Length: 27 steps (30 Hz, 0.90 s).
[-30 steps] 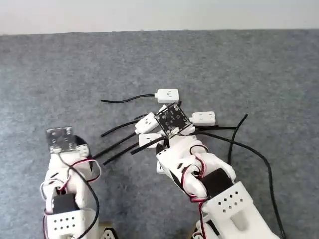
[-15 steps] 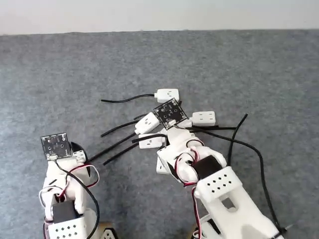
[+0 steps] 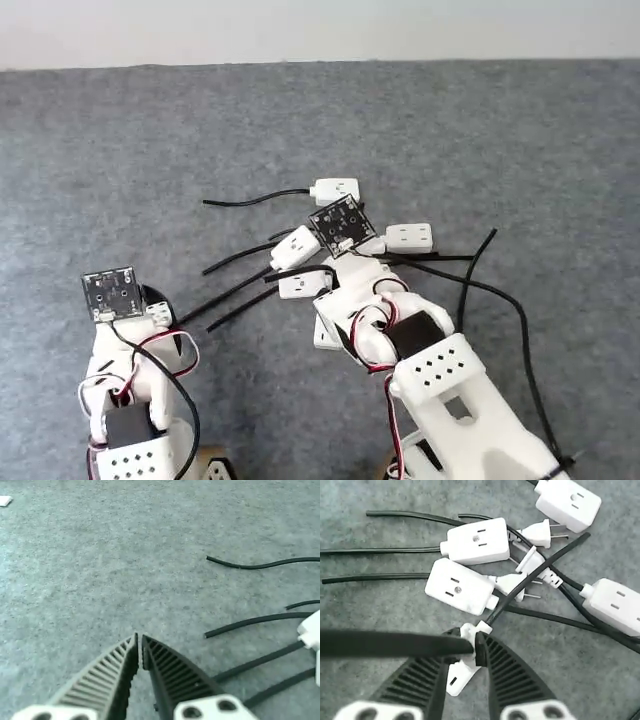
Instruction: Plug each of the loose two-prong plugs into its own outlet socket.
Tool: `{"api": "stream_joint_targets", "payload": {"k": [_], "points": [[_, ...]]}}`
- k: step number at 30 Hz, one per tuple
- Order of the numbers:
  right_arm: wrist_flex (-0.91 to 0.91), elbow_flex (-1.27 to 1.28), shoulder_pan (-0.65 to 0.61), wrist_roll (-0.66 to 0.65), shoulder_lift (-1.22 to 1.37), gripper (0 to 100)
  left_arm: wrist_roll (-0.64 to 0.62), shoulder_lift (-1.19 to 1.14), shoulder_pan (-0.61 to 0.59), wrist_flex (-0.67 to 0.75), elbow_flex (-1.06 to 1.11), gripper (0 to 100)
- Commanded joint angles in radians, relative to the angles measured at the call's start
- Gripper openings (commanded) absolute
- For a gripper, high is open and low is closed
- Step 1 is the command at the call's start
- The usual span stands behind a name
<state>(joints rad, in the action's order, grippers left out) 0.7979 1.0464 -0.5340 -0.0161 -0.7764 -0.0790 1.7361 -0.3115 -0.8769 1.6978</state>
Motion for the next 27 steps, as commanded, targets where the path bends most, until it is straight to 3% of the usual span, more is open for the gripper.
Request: {"api": "stream_joint_targets", "payload": {"k": [1,27], "points": [[-0.025,-0.040,0.002,0.017,0.002,0.8,-0.008,0.008,-0.003,-0.003,-0.008,1],[-0.018,0.020,-0.031,-0.020,-0.001,0.8,0.018,0.008,-0.003,-0.006,-0.008,1]]}}
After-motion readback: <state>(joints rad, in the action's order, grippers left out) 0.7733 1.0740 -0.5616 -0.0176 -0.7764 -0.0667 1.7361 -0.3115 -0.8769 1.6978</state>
